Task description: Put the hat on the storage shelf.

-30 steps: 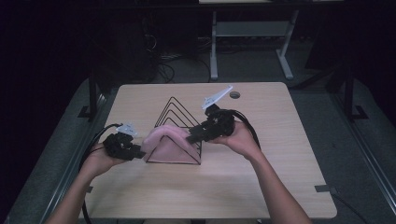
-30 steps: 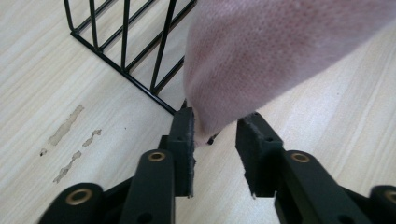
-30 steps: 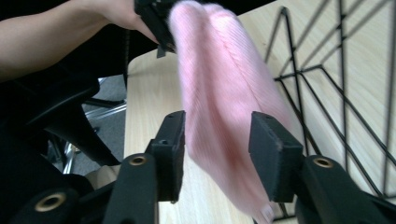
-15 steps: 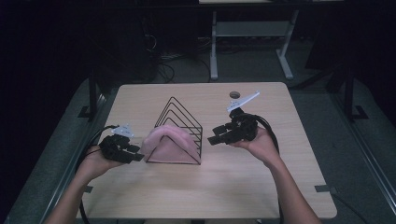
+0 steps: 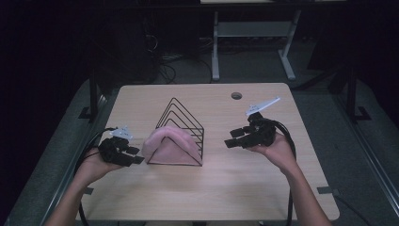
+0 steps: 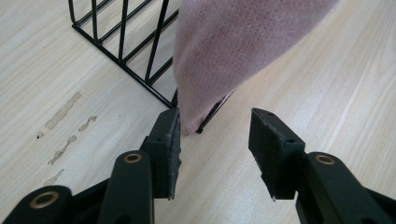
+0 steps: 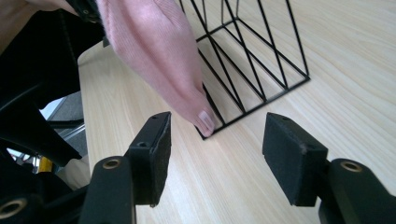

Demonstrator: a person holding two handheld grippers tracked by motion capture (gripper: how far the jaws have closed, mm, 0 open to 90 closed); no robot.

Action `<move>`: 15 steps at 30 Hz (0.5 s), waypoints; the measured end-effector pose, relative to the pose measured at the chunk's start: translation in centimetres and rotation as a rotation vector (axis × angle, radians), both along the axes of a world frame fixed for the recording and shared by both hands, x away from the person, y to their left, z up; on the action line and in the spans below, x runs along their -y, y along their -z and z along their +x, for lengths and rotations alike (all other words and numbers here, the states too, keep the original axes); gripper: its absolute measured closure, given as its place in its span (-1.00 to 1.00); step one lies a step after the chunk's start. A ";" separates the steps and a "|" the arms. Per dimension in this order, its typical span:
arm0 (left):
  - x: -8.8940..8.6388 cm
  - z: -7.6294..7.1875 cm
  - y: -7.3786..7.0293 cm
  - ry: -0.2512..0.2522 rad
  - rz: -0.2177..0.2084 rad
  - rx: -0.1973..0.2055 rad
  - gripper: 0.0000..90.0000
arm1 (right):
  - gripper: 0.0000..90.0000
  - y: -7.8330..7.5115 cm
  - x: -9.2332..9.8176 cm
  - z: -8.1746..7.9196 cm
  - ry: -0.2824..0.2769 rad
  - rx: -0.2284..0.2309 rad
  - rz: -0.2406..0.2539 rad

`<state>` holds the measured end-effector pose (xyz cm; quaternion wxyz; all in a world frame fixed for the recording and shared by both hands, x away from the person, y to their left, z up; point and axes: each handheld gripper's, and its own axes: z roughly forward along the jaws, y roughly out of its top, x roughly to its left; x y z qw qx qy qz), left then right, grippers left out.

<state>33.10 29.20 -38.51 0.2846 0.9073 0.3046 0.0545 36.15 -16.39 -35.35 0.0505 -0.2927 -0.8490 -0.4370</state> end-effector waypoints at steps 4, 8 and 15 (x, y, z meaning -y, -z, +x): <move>-0.2 -0.2 0.0 -0.002 -0.011 -0.006 0.14 | -0.12 0.4 0.9 -0.2 0.025 -0.004 -0.006; -0.4 -0.2 0.4 -0.010 -0.021 -0.022 0.08 | -0.17 1.0 1.8 -0.5 0.045 -0.011 -0.012; -0.5 -0.5 0.5 -0.011 -0.022 -0.010 0.04 | -0.20 1.9 3.3 -1.1 0.080 -0.020 -0.020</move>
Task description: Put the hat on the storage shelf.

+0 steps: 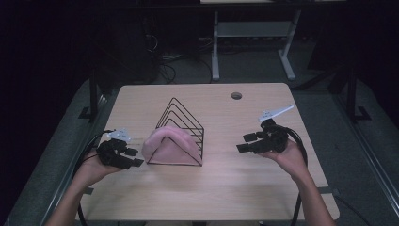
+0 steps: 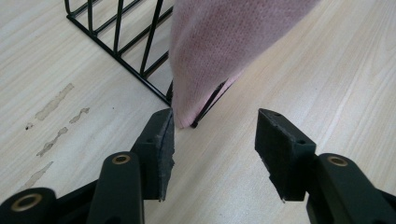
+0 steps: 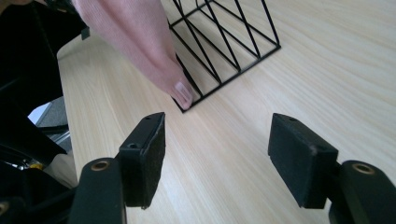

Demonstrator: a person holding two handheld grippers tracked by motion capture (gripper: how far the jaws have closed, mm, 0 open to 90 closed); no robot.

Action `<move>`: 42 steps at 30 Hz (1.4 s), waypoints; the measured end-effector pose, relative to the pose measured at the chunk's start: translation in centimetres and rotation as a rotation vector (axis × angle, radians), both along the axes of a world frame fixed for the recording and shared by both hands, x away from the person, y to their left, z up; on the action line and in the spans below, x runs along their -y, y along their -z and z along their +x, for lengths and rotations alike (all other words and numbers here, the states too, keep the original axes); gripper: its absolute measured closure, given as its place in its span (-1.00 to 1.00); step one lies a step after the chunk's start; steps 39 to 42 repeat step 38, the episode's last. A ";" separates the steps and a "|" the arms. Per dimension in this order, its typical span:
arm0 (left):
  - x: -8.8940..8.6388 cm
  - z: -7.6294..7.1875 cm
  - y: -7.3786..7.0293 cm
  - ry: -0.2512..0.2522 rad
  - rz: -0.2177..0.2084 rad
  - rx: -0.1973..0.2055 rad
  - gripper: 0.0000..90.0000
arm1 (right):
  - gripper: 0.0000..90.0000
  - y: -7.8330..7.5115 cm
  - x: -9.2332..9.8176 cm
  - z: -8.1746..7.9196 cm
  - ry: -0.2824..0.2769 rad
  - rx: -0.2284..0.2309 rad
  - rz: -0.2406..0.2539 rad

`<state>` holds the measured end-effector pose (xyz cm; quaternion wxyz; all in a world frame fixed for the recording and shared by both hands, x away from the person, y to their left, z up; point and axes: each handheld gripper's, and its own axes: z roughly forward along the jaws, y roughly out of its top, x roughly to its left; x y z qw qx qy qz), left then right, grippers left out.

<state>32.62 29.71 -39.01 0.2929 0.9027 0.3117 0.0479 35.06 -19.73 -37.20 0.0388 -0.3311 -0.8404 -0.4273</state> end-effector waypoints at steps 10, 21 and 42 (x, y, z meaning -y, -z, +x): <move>-0.5 -0.5 0.8 -0.026 -0.001 -0.002 -0.06 | -0.23 1.7 2.6 -1.5 0.048 -0.012 -0.015; -0.7 -1.4 1.4 -0.056 0.001 0.013 -0.14 | -0.27 3.9 5.3 -3.6 0.099 -0.043 -0.047; -1.0 -3.9 2.5 -0.134 -0.060 0.056 -0.22 | -0.38 7.6 7.1 -9.3 0.184 0.013 0.043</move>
